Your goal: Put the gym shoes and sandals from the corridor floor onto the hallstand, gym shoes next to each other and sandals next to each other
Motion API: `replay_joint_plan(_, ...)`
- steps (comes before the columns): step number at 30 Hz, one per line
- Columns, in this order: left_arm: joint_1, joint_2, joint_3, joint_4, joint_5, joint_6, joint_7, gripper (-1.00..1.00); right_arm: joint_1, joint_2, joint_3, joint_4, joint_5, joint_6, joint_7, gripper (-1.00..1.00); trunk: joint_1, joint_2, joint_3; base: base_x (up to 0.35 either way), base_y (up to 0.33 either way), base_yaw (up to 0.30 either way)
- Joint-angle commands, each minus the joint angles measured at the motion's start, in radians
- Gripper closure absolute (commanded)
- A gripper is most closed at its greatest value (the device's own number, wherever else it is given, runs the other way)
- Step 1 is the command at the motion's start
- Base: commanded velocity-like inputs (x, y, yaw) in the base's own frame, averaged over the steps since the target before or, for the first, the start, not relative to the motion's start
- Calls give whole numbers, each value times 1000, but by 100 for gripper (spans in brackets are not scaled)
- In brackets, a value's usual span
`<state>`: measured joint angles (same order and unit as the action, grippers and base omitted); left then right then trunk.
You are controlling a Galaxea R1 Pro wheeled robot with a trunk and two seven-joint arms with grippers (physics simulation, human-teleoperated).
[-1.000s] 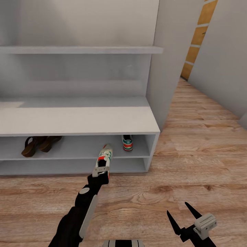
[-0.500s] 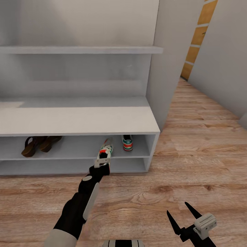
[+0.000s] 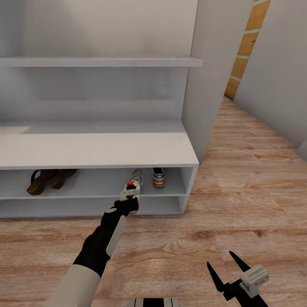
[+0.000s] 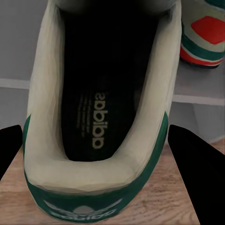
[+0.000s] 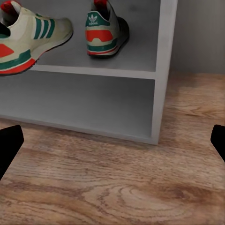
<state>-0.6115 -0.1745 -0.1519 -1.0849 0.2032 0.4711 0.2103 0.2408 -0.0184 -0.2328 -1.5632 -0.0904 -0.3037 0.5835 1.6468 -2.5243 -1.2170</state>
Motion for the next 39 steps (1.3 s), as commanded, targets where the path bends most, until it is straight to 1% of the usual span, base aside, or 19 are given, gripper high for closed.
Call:
replay_joint_plan(1, -8, 0, 0, 13, 3, -1, 0, 100, 0, 0, 1, 0, 0, 0, 0, -100, 0, 0, 0, 0, 0, 0)
replay_joint_plan(4, -24, 0, 0, 45, 11, -4, 0, 100, 0, 0, 1, 0, 0, 0, 0, -100, 0, 0, 0, 0, 0, 0)
replay_joint_plan(8, -33, 0, 0, 64, 15, -6, 0, 100, 0, 0, 1, 0, 0, 0, 0, -100, 0, 0, 0, 0, 0, 0)
replay_joint_plan(14, -42, 0, 0, 84, 18, -14, 0, 100, 0, 0, 2, 0, 1, 0, -1, -100, 0, 0, 0, 0, 0, 0)
replay_joint_plan(20, -60, 0, 0, 129, 20, -31, 0, 100, 0, 0, 2, 0, 1, 0, -2, -100, 0, 0, 0, 0, 0, 0)
replay_joint_plan(23, -77, 0, 0, 171, 27, -52, 0, 100, 0, 0, 3, 0, 1, 0, -2, -100, 0, 0, 0, 0, 0, 0)
replay_joint_plan(26, -97, 0, 0, 220, 41, -76, 0, 100, 0, 0, 3, 0, 1, 0, -2, -100, 0, 0, 0, 0, 0, 0)
replay_joint_plan(27, -97, 0, 0, 220, 41, -76, 0, 100, 0, 0, 3, 0, 1, 0, -2, -100, 0, 0, 0, 0, 0, 0)
replay_joint_plan(32, -129, 0, 0, 290, 57, -113, 0, 100, 0, 0, 3, 0, 1, 0, -2, -100, 0, 0, 0, 0, 0, 0)
replay_joint_plan(39, -149, 0, 0, 321, 64, -129, 0, 100, 0, 0, 3, 1, 2, 0, -2, -100, 0, 0, 0, 0, 0, 0)
